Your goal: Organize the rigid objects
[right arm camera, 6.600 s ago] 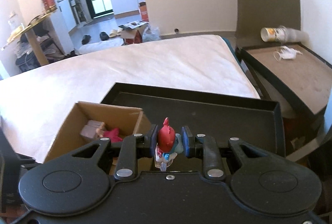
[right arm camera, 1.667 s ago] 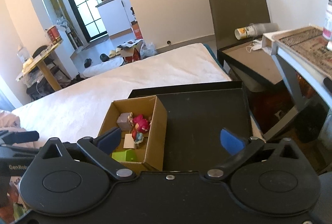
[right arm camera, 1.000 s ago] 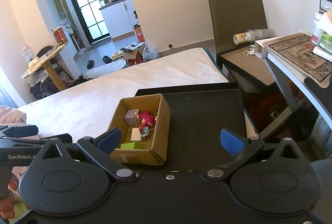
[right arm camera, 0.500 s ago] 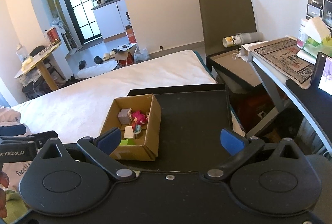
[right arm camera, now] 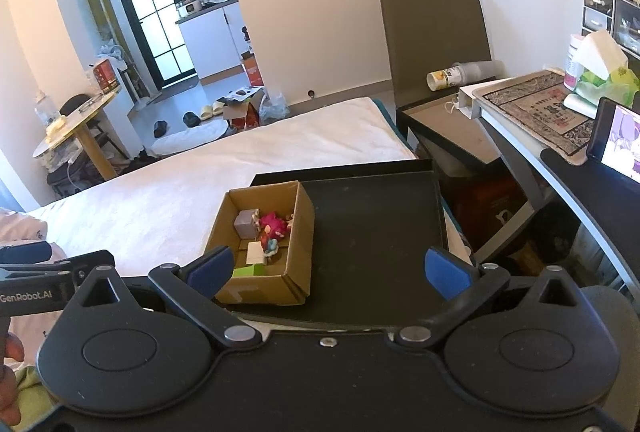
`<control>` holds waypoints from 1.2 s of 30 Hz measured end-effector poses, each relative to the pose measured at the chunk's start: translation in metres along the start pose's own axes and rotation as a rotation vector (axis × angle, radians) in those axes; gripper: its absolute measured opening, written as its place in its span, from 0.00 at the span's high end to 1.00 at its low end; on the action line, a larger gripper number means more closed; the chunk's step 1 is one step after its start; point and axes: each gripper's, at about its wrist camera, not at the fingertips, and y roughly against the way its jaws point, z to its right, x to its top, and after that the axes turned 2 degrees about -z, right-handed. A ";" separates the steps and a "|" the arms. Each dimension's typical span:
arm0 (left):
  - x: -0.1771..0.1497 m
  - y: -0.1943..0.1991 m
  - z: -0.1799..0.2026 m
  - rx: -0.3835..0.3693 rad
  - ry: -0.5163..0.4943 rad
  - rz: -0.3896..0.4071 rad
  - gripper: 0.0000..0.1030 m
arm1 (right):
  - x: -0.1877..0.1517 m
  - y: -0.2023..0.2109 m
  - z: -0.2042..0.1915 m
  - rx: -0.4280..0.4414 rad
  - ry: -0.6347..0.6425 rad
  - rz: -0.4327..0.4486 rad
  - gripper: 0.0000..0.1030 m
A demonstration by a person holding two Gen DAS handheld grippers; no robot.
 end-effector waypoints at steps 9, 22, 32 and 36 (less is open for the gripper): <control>-0.001 0.004 -0.001 0.001 0.004 0.008 0.01 | -0.001 0.002 -0.003 0.000 0.021 0.006 0.00; -0.003 0.005 0.000 -0.010 0.002 0.003 0.01 | -0.003 0.004 -0.005 -0.003 0.035 0.010 0.00; -0.004 0.004 -0.002 -0.013 0.009 -0.001 0.01 | -0.005 0.004 -0.007 -0.005 0.040 0.009 0.00; -0.007 0.003 -0.003 -0.015 0.014 -0.003 0.01 | -0.006 0.004 -0.007 -0.005 0.042 0.005 0.00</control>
